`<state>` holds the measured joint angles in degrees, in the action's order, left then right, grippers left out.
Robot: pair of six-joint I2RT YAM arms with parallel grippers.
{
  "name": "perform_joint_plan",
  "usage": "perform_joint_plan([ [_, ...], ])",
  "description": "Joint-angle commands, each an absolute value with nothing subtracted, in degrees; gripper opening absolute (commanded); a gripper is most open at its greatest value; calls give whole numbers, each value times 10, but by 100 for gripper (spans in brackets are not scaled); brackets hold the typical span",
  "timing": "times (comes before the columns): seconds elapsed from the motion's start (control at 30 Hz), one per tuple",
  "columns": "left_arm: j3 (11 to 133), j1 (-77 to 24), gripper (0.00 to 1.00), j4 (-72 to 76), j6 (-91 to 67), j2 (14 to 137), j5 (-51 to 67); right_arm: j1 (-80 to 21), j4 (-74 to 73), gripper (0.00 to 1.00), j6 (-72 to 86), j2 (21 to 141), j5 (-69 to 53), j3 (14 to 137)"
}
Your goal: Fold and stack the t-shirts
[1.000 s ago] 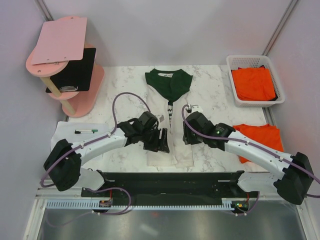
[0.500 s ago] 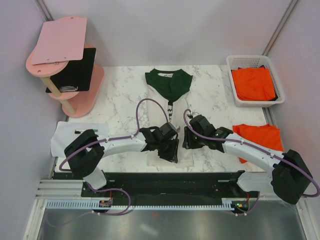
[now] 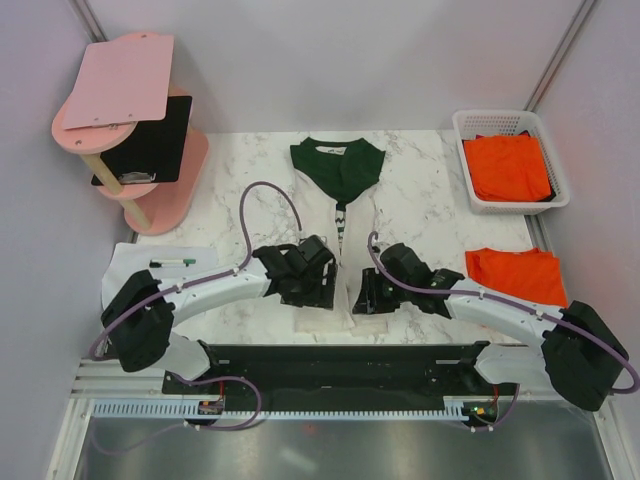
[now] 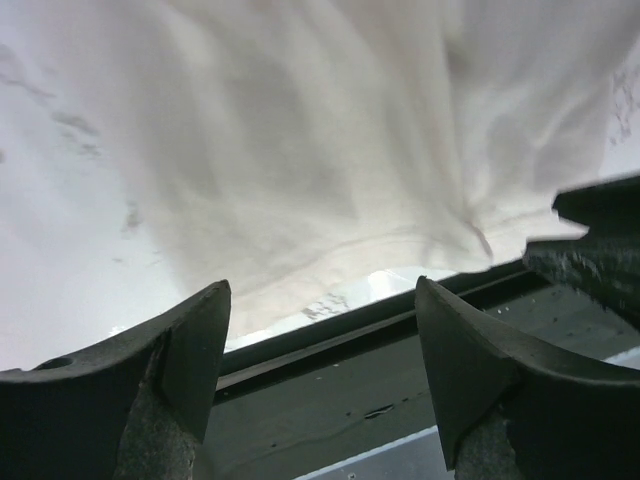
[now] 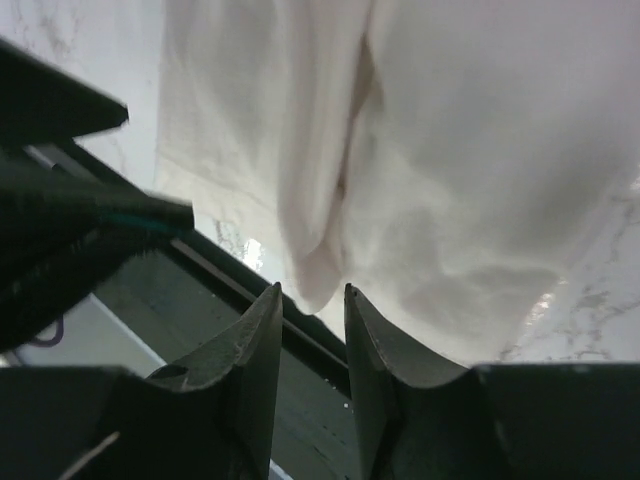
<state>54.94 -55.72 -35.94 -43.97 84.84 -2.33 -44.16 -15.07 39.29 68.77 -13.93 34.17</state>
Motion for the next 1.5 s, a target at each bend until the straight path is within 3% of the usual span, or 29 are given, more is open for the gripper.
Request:
perform_joint_plan([
  [0.0, 530, -496, 84, -412, -451, 809, -62, -473, -84, 38, 430, 698, -171, 338],
  [0.3, 515, -414, 85, -410, -401, 807, -39, -515, -116, 38, 432, 731, -127, 356],
  [0.7, 517, -396, 85, -408, -378, 805, -32, -534, -112, 37, 421, 762, -98, 354],
  [0.73, 516, -395, 85, -408, -378, 806, -33, -537, -99, 36, 420, 768, -102, 352],
  [0.83, 514, -393, 84, -408, -376, 806, -33, -546, -74, 0, 422, 787, -105, 351],
  [1.47, 512, -384, 84, -404, -367, 842, -33, -606, -96, 0, 460, 751, -137, 359],
])
